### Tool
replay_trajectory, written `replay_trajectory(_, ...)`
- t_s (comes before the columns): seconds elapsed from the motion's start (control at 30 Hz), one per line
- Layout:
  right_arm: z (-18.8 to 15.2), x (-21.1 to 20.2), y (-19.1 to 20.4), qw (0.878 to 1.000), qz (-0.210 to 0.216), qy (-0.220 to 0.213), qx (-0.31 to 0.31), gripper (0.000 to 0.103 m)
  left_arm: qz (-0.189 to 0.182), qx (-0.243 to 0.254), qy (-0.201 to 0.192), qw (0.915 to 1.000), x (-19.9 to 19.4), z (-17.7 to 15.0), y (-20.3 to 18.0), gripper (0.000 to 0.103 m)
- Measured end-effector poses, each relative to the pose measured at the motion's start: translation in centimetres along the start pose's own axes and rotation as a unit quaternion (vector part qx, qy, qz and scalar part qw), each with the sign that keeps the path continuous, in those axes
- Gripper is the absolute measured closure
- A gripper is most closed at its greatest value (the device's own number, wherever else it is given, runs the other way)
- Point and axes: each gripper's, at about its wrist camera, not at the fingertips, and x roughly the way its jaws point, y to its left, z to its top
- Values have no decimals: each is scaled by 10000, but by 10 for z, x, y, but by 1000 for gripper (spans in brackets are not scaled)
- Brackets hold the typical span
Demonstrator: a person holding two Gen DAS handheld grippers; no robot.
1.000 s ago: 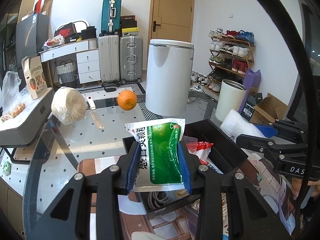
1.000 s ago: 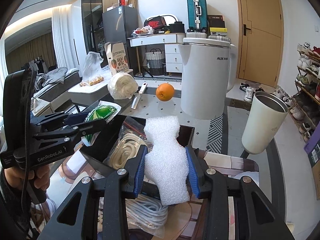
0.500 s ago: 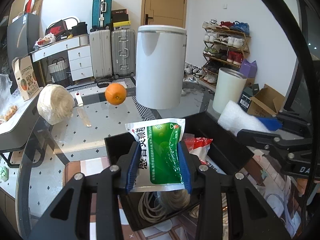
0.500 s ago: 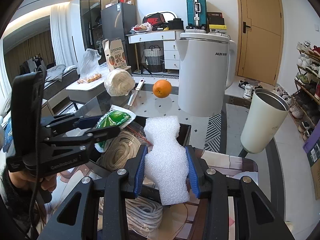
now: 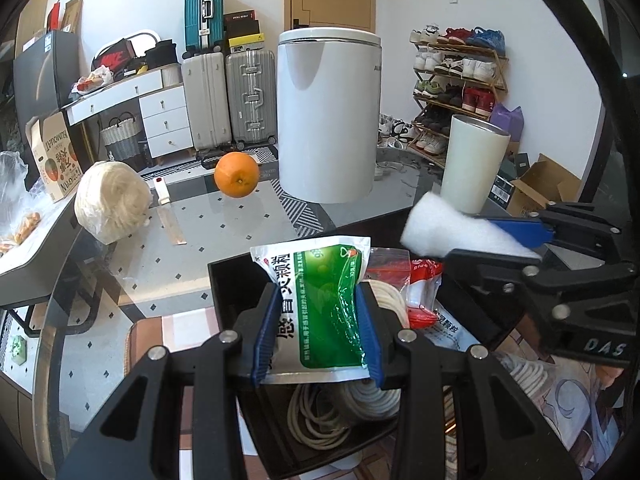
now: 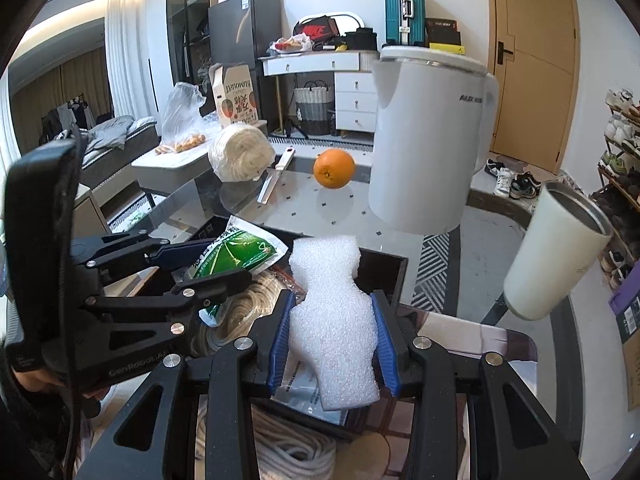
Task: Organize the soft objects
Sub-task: 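Lower the foam into the box and open the right gripper while the left releases the sachet inside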
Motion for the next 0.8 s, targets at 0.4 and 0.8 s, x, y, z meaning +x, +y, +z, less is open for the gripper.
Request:
replay_trajectory(0.4, 2, 25, 2, 9999, -54, 117, -87, 65, -6, 69, 6, 10000, 0, -1, -3, 65)
replay_trajectory(0.8, 4, 34, 7, 9996, 0, 198, -202, 63, -17, 205, 11, 9998, -1, -2, -5, 62)
